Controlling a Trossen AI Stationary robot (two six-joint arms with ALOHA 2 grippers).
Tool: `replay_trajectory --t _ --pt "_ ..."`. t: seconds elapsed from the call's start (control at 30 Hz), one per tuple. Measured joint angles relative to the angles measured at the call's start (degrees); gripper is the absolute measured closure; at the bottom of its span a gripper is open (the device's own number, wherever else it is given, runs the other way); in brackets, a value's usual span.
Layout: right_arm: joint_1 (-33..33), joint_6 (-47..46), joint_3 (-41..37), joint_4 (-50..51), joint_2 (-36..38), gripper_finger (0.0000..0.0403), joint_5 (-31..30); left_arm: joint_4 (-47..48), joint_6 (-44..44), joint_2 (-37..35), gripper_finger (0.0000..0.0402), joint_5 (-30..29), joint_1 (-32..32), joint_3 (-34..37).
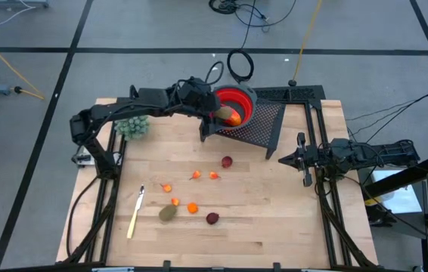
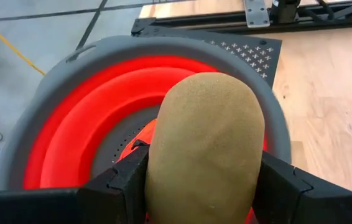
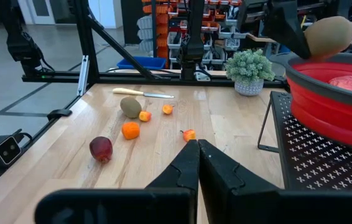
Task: Pick & Place Fruit
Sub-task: Put the top kiwi into the red strainer bowl on the shelf, then put the kiwi into the red strainer bowl on the shelf
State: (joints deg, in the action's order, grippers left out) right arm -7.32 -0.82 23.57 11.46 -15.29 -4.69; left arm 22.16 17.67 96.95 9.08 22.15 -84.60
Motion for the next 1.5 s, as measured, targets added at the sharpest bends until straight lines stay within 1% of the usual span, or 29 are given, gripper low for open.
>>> replay_trajectory --t 0.5,0.73,0.83,1.03,1.17,1.33,1.43,1.5 --pt "-0.01 -0.02 0.0 -0.02 0.0 0.0403 0.0 0.06 -1.22 0.11 0.0188 0.37 0.66 0.07" --pt "-0.01 -0.02 0.0 -0.02 0.0 0.0403 0.02 0.74 -1.05 0.11 0.0187 1.42 0.71 0.07" --pt "0.0 -0.02 0.0 -0.02 0.0 0.0403 0.0 0.91 -1.09 0.11 0.0178 1.4 0.7 0.07" --pt "0.01 -0.02 0.0 -0.02 0.0 0.0403 0.01 0.89 -1.05 0.11 0.0146 1.4 0.76 0.07" --pt "0.01 -0.02 0.0 -0.02 0.0 0.0403 0.01 0.84 -1.0 0.11 0.0132 1.29 0.76 0.07" --pt "0.01 -0.02 0.0 -0.03 0.0 0.0403 0.01 1.19 -0.87 0.0 0.0137 -1.28 0.76 -0.63" --pt "0.01 -0.02 0.0 -0.07 0.02 0.0403 0.0 2.98 -1.9 -0.57 0.0149 -1.63 0.1 -3.46" --pt "0.0 -0.02 0.0 -0.04 0.0 0.0403 0.02 5.62 -4.08 -1.82 0.016 -1.74 -0.86 -5.35"
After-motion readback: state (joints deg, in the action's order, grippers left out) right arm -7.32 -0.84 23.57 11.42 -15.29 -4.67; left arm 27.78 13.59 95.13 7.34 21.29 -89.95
